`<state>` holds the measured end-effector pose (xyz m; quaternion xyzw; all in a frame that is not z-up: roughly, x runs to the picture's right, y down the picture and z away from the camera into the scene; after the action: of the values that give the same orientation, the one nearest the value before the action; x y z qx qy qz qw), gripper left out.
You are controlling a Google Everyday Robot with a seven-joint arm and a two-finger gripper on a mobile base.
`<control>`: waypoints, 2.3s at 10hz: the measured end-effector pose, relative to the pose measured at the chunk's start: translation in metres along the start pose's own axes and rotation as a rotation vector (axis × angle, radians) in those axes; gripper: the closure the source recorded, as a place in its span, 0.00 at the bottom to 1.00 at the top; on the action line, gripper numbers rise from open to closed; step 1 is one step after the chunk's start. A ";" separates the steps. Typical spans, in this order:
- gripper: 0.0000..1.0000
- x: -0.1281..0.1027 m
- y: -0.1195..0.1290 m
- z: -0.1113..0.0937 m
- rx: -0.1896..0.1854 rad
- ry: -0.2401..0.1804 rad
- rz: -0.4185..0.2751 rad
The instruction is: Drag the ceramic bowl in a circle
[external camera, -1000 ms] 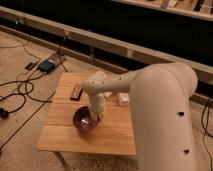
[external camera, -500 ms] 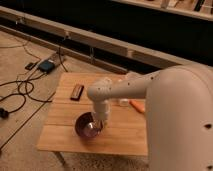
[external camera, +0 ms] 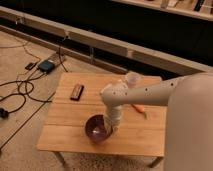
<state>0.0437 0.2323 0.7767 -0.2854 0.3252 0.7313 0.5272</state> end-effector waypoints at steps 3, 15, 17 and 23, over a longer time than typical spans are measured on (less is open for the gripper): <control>1.00 -0.028 -0.021 -0.018 -0.029 -0.044 0.074; 1.00 -0.082 0.107 -0.056 -0.063 -0.081 -0.123; 1.00 -0.064 0.133 -0.052 -0.051 -0.062 -0.213; 1.00 0.001 0.131 -0.021 0.095 0.030 -0.429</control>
<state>-0.0808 0.1864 0.7858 -0.3335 0.2989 0.5820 0.6788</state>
